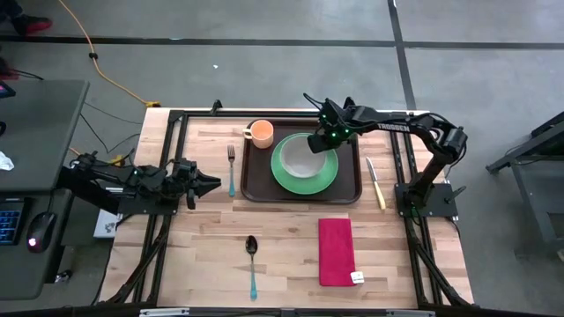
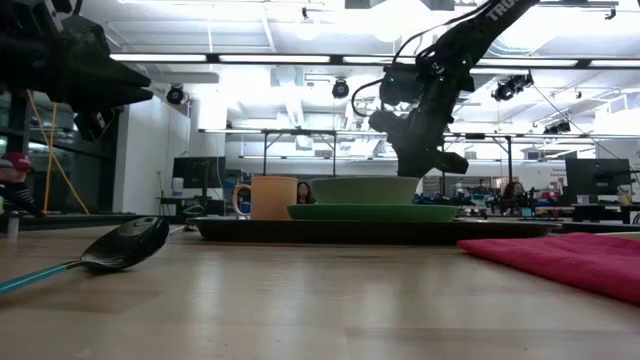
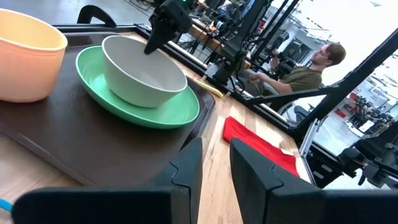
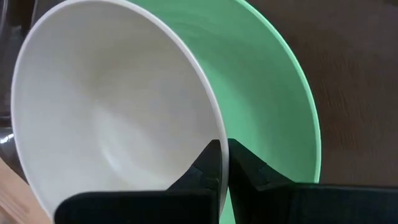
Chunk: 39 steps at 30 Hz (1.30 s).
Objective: Set up tray
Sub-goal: Put the gray bowl on top of the green plate on the brown tray, then put the red table napkin to the right of the green plate on the brown tray
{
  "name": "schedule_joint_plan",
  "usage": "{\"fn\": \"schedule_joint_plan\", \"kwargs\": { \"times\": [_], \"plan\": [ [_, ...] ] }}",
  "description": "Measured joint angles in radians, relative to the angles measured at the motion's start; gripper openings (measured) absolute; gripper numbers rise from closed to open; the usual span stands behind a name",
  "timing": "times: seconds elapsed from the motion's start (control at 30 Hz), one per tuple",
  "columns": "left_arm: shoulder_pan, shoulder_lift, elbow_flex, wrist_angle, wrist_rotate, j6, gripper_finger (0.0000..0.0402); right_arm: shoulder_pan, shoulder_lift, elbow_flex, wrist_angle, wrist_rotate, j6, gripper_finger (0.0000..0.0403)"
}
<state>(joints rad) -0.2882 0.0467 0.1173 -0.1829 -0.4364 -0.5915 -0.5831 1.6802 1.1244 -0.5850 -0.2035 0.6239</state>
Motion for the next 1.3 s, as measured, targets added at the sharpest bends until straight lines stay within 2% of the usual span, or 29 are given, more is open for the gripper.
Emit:
{"fn": "schedule_joint_plan", "kwargs": {
  "times": [0.7,1.07,1.3],
  "plan": [
    [0.000,0.000,0.000,-0.001,0.000,-0.008,0.0111,-0.006,0.003,0.000,-0.027,-0.031,-0.022,0.0003],
    [0.000,0.000,0.000,-0.003,0.000,-0.008,0.0111,-0.006,0.003,0.000,-0.024,-0.022,-0.022,0.0061],
    [0.000,0.000,0.001,-0.003,-0.001,-0.008,0.0111,-0.025,0.000,0.000,-0.024,-0.063,-0.022,0.0074]
  ]
}}
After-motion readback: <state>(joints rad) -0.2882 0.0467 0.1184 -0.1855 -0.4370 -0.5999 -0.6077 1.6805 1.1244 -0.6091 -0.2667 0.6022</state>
